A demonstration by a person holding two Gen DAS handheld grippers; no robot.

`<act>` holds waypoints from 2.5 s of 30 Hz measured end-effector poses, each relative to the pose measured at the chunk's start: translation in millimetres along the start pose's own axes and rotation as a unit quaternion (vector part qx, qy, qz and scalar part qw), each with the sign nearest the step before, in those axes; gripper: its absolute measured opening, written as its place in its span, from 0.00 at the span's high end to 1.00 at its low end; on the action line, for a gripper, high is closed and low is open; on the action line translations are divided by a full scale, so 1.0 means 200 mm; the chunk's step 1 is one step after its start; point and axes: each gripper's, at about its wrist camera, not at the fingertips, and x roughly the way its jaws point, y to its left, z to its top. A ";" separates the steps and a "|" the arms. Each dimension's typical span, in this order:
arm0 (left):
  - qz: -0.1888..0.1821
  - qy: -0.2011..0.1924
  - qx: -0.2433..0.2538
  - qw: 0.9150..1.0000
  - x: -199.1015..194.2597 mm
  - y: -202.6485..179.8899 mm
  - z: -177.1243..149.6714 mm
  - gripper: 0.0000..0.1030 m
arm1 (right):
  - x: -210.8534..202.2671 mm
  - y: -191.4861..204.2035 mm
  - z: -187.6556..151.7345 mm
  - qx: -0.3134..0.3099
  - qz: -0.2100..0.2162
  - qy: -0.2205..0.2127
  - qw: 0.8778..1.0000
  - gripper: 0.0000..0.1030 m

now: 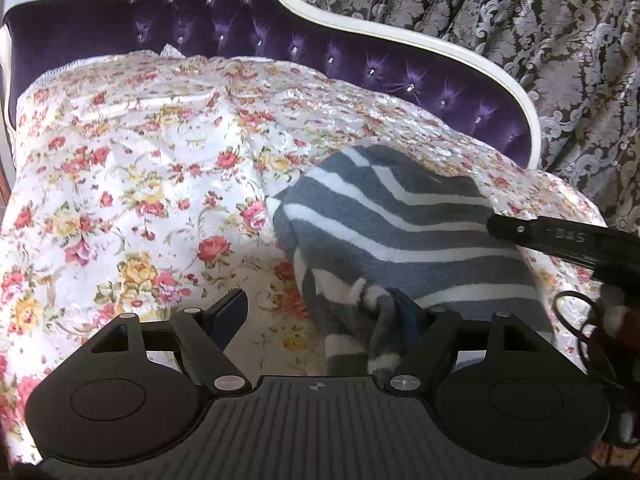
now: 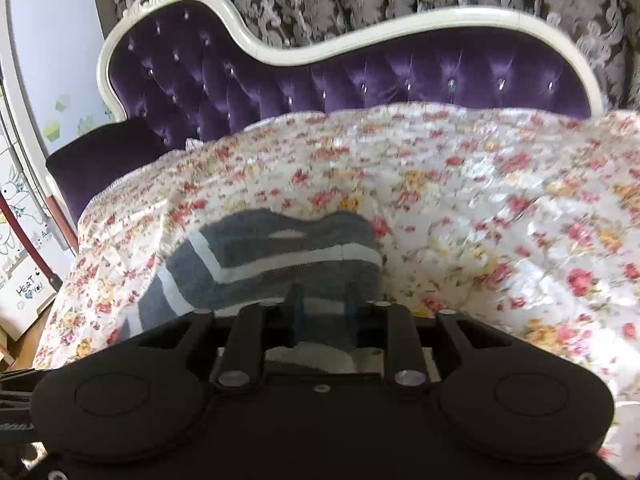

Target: Fold small clothes

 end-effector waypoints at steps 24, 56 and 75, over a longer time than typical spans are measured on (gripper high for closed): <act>0.072 0.023 0.066 0.995 -0.32 -0.24 -0.10 0.01 | -0.52 0.11 -0.22 0.022 -0.034 -0.002 0.999 0.00; 0.100 0.039 0.063 0.992 -0.45 -0.30 -0.16 0.01 | -0.70 0.25 -0.30 -0.020 -0.114 0.001 0.993 0.01; 0.105 0.051 0.056 0.992 -0.43 -0.25 -0.18 0.01 | -0.67 0.26 -0.33 -0.012 -0.095 0.027 0.995 0.01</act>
